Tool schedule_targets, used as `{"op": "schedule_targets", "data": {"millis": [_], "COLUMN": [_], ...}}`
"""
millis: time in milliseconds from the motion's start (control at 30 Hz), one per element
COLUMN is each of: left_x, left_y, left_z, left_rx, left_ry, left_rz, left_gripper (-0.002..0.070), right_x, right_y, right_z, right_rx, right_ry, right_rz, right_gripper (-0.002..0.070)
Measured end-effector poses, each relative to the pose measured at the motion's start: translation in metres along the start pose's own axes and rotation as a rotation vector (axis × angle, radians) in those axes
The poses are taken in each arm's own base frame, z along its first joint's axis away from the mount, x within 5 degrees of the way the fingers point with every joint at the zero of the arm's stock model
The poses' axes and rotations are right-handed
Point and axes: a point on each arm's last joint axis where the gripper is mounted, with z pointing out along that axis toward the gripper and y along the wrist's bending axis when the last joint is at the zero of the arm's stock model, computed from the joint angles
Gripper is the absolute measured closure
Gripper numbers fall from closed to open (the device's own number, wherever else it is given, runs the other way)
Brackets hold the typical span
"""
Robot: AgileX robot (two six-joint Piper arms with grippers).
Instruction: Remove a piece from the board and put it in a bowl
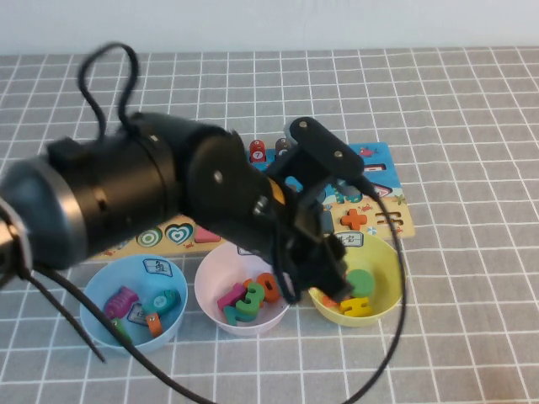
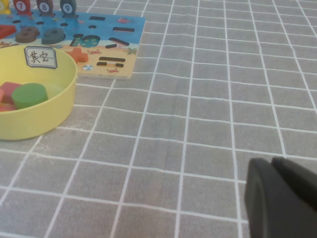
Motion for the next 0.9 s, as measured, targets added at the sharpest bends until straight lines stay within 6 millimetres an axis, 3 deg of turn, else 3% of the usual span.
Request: {"op": "schedule_targets", "data": {"millis": [233,533,900], "left_x": [-0.007,0.004,0.01], "left_y": [-0.011,-0.007,-0.004], "left_z": [0.027,0.069,0.088], "left_rx": [-0.012,-0.015,-0.024], "left_ry": [-0.1,-0.025,0.007], "left_rz": [-0.191,-0.301,-0.367], "left_gripper": [0.0392,0.0392,0.0392], "right_x": [0.0,0.0,0.0], "right_y": [0.0,0.0,0.0], "right_z": [0.0,0.0,0.0], "right_rx": [0.0,0.0,0.0], "right_ry": [0.0,0.0,0.0], "right_rz": [0.0,0.0,0.0], "right_gripper": [0.0694,0.0694,0.0694]}}
